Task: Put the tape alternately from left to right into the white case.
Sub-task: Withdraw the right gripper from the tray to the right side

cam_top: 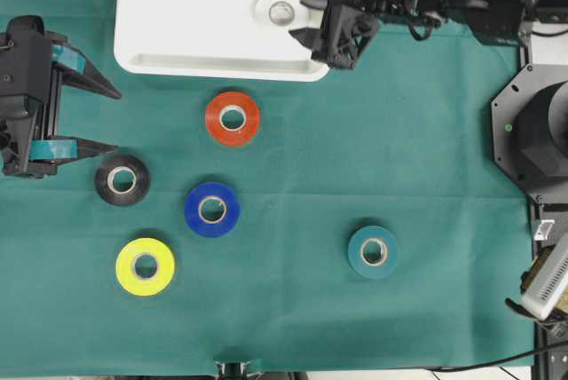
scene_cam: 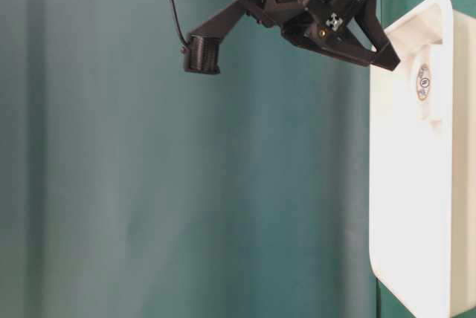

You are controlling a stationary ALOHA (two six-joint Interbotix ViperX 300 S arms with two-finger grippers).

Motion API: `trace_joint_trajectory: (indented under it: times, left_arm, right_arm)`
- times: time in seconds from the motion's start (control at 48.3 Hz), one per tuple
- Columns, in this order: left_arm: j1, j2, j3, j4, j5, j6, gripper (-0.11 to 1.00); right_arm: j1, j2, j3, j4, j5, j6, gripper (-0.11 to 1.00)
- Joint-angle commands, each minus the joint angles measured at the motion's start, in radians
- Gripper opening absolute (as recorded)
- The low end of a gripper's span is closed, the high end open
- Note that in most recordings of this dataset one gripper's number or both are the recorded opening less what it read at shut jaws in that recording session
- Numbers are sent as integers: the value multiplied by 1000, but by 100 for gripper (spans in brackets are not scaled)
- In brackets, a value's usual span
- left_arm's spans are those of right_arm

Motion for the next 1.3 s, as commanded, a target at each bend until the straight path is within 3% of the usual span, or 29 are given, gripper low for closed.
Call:
trace_joint_trajectory:
  times: [0.0,0.414,0.808,1.284]
  left_arm:
    - [3,-8,-11,-2,-6,-2,93]
    - [3,-11,-9,-3,-5,-2,93]
    - [3,-11,-9,-2,-5,-2,93]
    - [-2,-11,-8,-3,-5,-3,93]
  right_arm:
    - [31,-48,8,-2,-5,0,68]
    - [199,-179,118,-2,-14,3,68]
    - [311,-236,201,0,-86,3,68]
    - [348,-244,230,-2,-140,2,68]
